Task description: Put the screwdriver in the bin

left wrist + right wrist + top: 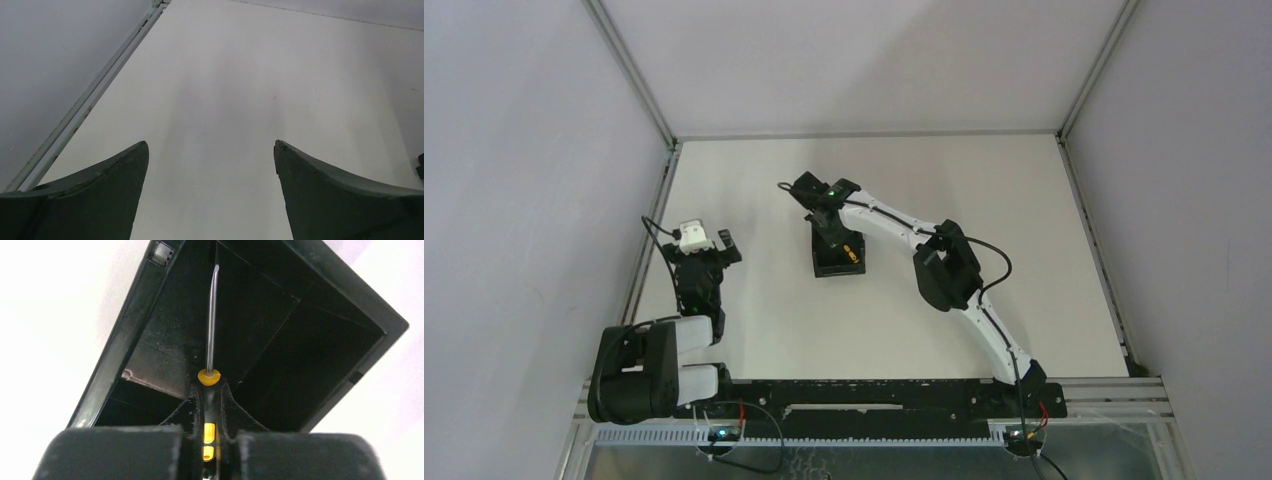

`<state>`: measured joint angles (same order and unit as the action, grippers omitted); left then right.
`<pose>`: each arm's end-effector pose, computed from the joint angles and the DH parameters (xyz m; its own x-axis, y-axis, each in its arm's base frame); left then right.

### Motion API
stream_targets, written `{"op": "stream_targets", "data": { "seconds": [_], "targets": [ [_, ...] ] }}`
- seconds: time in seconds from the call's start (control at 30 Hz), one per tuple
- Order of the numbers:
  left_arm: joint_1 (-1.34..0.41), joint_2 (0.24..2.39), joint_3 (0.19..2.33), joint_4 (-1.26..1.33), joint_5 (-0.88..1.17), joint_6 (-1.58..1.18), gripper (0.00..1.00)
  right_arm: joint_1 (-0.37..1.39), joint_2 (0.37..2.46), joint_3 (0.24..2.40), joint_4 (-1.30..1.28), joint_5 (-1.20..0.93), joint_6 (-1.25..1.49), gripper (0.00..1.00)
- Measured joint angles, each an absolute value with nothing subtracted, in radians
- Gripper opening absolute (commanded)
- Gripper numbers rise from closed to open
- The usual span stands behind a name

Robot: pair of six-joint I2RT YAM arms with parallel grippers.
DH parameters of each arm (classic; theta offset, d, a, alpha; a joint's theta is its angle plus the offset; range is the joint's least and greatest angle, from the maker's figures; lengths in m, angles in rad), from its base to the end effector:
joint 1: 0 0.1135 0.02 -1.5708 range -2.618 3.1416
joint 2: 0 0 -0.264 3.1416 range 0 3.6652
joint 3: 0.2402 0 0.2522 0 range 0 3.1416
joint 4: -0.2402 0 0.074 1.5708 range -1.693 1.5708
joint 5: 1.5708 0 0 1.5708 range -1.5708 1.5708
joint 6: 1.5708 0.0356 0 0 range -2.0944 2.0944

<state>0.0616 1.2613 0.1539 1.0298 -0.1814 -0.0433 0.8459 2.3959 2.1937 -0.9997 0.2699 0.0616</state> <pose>0.2106 0.0194 0.1642 -0.0669 -0.0468 -0.9967 -0.2432 0.9695 -0.0292 0.3420 0.3717 0.2012 -0.6578 -0.6531 -0.3752 -0.6184 0.7527 -0.2260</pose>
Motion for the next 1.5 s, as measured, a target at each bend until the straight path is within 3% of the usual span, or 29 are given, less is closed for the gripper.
{"op": "stream_targets", "data": {
  "seconds": [0.13,0.5,0.53,0.57,0.6,0.63,0.83,1.17,1.5],
  "targets": [
    [0.062,1.261,0.154,1.03,-0.181,-0.043,1.0,0.846,2.403,2.18,-0.997,0.273,0.071,0.34],
    [0.062,1.261,0.154,1.03,-0.181,-0.043,1.0,0.844,2.327,2.179,-0.977,0.26,0.123,0.41],
    [0.062,1.261,0.154,1.03,-0.181,-0.043,1.0,0.844,2.302,2.178,-0.975,0.258,0.126,0.48],
    [0.062,1.261,0.154,1.03,-0.181,-0.043,1.0,0.844,2.244,2.167,-0.967,0.258,0.133,0.65],
    [0.062,1.261,0.154,1.03,-0.181,-0.043,1.0,0.844,2.224,2.165,-0.967,0.257,0.134,0.93],
    [0.062,1.261,0.154,1.03,-0.181,-0.043,1.0,0.844,2.189,2.152,-0.956,0.257,0.138,0.99],
    [0.062,1.261,0.154,1.03,-0.181,-0.043,1.0,0.84,1.869,1.964,-0.865,0.26,0.135,1.0],
    [0.062,1.261,0.154,1.03,-0.181,-0.043,1.0,0.793,1.302,1.271,-0.553,0.211,0.163,1.0],
    [0.062,1.261,0.154,1.03,-0.182,-0.043,1.0,0.523,0.816,0.697,-0.346,0.131,0.288,1.0]
  ]
}}
